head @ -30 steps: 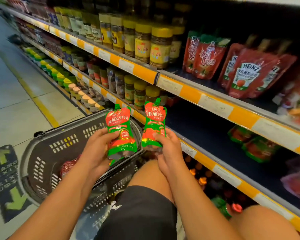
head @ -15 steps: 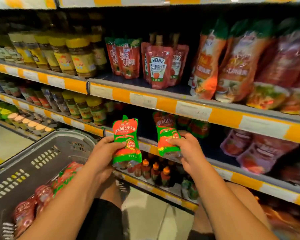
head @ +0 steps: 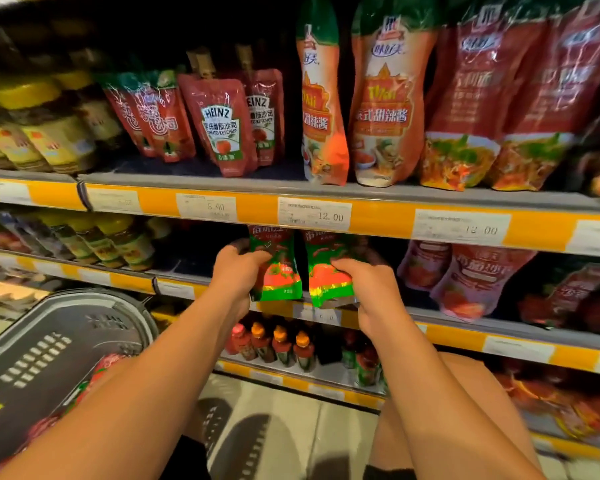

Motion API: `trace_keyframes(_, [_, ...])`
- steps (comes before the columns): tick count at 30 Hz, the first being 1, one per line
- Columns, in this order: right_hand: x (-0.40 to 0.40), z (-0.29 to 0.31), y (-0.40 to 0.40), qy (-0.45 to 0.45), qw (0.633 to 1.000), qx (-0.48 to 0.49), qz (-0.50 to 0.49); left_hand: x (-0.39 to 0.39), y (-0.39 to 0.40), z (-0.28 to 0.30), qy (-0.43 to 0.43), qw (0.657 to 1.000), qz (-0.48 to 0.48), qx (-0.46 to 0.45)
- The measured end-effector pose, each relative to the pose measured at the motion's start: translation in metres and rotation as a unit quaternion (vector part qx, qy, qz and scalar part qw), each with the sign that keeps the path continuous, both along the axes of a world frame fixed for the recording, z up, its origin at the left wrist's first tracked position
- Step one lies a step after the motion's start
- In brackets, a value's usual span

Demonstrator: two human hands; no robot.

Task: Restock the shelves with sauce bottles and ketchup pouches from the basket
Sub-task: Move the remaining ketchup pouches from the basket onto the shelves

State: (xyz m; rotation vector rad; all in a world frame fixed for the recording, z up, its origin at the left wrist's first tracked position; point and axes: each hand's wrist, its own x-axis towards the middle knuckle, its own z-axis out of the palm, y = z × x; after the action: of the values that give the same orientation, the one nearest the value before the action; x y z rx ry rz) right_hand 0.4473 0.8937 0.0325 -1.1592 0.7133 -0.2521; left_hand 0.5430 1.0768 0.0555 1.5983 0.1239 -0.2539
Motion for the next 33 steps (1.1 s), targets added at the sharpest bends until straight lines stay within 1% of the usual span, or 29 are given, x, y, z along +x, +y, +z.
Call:
trace_keyframes(2, [0.004, 0.0, -0.004, 0.017, 0.999, 0.021, -0.019, 0.008, -0.012, -0.001, -0.009, 1.0, 0.007, 0.007])
trace_keyframes(5, [0.011, -0.002, -0.009, 0.033, 0.998, 0.033, -0.04, 0.018, -0.028, -0.005, -0.007, 1.0, 0.014, -0.024])
trace_keyframes(9, [0.017, -0.004, -0.009, 0.008, 0.999, 0.018, -0.033, 0.025, -0.046, -0.012, -0.005, 0.998, 0.014, -0.057])
trace_keyframes(11, [0.021, -0.006, -0.011, -0.006, 0.999, 0.002, -0.035, 0.024, -0.055, -0.017, -0.015, 0.999, 0.012, -0.043])
trace_keyframes(14, [0.025, -0.013, -0.014, -0.003, 0.999, -0.031, -0.019, 0.022, -0.066, -0.025, -0.033, 0.999, 0.011, -0.018])
trace_keyframes(19, [0.03, -0.02, -0.019, 0.001, 0.99, -0.138, -0.021, 0.025, -0.059, -0.037, -0.072, 0.995, -0.038, -0.051])
trace_keyframes(21, [0.03, -0.022, -0.02, -0.011, 0.985, -0.172, -0.016, 0.026, -0.052, -0.041, -0.093, 0.992, -0.081, -0.027])
trace_keyframes(24, [0.03, -0.022, -0.023, -0.015, 0.976, -0.218, -0.008, 0.026, -0.044, -0.052, -0.105, 0.986, -0.122, 0.05])
trace_keyframes(29, [0.027, -0.02, -0.027, -0.013, 0.962, -0.273, 0.012, 0.025, -0.044, -0.063, -0.12, 0.977, -0.147, 0.1])
trace_keyframes(33, [0.022, -0.021, -0.027, -0.02, 0.958, -0.287, 0.016, 0.029, -0.054, -0.061, -0.145, 0.971, -0.144, 0.124])
